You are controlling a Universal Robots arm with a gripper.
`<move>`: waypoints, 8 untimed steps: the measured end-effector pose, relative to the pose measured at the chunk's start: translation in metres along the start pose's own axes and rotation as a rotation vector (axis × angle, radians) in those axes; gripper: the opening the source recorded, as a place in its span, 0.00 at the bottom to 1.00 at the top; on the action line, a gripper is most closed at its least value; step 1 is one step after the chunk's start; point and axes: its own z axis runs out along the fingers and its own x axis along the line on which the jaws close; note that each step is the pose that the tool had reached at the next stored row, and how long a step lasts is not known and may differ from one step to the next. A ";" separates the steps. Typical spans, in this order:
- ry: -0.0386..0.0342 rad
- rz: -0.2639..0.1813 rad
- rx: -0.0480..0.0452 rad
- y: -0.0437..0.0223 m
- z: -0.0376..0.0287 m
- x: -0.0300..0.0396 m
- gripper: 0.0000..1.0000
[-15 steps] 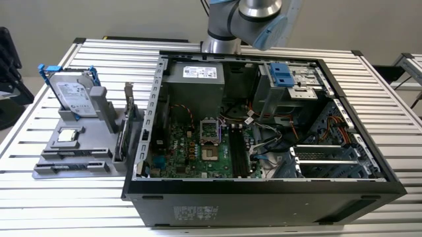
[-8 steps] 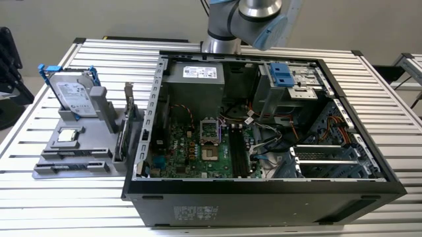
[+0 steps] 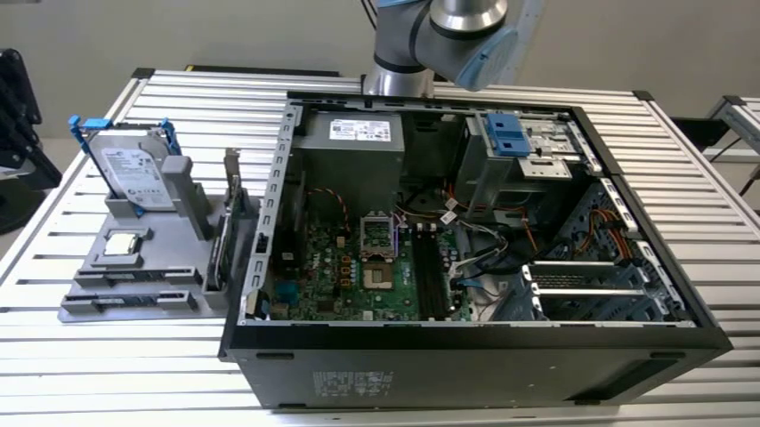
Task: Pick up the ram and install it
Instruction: 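Pick up the ram and move it above insertion slot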
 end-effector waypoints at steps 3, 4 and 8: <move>-0.0005 0.011 -0.0001 0.0000 0.0000 0.0000 0.00; -0.0007 0.015 -0.0001 0.0000 0.0000 0.0000 0.00; -0.0019 0.038 -0.0001 0.0000 -0.0001 0.0000 0.00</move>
